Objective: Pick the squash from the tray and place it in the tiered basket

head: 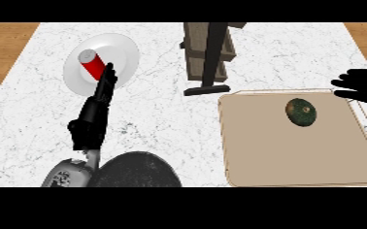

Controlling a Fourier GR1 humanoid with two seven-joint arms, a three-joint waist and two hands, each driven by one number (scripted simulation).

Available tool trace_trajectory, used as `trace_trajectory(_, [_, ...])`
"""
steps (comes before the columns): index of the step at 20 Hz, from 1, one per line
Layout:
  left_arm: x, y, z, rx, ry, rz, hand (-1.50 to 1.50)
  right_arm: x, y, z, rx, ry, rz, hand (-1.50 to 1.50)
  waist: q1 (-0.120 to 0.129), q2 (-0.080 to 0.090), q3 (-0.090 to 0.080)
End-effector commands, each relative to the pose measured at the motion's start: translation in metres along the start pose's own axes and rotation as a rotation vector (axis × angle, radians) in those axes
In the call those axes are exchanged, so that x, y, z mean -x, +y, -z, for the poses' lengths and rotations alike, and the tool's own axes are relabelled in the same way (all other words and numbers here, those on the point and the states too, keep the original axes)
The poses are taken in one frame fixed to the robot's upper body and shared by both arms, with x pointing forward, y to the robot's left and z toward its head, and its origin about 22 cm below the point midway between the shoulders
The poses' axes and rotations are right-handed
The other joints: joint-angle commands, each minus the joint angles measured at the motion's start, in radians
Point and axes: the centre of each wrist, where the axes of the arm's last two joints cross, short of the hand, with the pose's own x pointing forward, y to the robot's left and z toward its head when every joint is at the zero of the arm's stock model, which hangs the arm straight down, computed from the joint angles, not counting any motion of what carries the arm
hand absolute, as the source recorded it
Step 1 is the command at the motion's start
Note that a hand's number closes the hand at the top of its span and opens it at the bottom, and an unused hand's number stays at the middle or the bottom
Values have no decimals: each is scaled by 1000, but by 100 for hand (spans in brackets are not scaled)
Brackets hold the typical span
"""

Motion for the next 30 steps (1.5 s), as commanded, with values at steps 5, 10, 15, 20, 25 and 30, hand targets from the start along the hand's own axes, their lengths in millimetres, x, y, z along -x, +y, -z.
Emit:
trace_trajectory(5, [-8,3,7,-6,-5,-9,0,16,19,12,20,-26,2,-150,-5,-1,0])
trace_trajectory(10, [10,0,-10,1,3,-17,0,23,49,26,3,45,31,-150,0,0,0])
trace_trajectory(15, [10,-7,7,5,22,2,0,34,25,32,-15,28,79,-150,-2,1,-1])
trace_trajectory(20, [2,-5,-2,-5,11,-7,0,31,40,30,-27,6,68,-150,-7,-2,0])
trace_trajectory(25, [-4,-6,4,2,3,2,0,37,55,56,-62,-6,92,-150,0,0,0])
trace_trajectory(30, [9,23,9,-1,1,-4,0,30,54,55,-65,-51,88,-150,-7,-1,-1])
